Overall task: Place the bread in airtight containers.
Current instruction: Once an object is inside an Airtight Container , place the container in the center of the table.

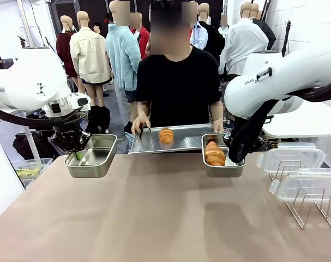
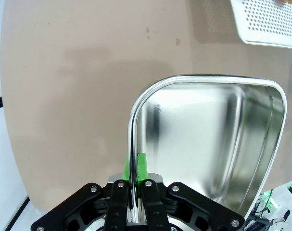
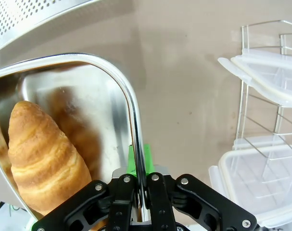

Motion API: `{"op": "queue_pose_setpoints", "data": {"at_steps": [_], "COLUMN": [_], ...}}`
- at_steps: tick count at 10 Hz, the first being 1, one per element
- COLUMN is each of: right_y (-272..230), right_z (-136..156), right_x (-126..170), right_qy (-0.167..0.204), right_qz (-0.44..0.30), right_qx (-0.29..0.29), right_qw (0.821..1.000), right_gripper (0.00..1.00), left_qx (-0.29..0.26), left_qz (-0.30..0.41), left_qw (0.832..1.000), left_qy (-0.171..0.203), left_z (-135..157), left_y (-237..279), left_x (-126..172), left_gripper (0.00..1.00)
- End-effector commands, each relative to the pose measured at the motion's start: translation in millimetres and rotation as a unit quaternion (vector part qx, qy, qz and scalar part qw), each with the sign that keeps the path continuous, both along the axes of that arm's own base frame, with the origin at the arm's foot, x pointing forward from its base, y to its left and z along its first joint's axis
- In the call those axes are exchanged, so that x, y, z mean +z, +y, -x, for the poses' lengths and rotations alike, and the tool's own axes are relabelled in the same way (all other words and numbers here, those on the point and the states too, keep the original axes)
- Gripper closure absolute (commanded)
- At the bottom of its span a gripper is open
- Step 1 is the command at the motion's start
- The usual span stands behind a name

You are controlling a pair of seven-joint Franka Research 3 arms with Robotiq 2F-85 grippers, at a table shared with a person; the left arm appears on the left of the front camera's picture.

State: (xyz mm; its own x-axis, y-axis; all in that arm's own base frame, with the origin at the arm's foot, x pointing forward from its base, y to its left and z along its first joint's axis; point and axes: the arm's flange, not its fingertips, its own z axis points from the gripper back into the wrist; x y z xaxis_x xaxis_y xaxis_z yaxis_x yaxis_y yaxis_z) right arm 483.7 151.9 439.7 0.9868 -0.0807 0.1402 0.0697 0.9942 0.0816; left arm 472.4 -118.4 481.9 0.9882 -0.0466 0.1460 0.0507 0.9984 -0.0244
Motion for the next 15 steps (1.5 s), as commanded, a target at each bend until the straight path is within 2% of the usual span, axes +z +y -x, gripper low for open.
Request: {"op": "queue_pose_setpoints", "data": {"at_steps": [1,12,14,15], "right_y": [0.2,-0.2,5.9,7.0], "right_z": [0.8,-0.1,-4.1,-8.3], "right_x": [3.0,0.0,-24.3,-40.0], "right_qy": [-0.004,0.000,-0.013,-0.012], "right_qz": [0.004,0.000,0.007,0.008], "right_qx": [-0.003,0.000,-0.030,-0.022], "right_qw": [1.000,1.000,0.999,1.000], "right_gripper": [1.00,1.00,1.00,1.00], "left_qx": [0.000,0.000,0.000,0.000], "left_qz": [0.000,0.000,0.000,0.000], "left_qw": [1.000,1.000,1.000,1.000], "left_qy": [-0.005,-0.005,-0.005,-0.005], "left_z": [-0.2,-0.2,-0.2,-0.2], "left_y": [0.5,0.5,0.5,0.5], "left_x": [3.2,3.2,3.2,3.2], "left_gripper": [1.00,1.00,1.00,1.00]}}
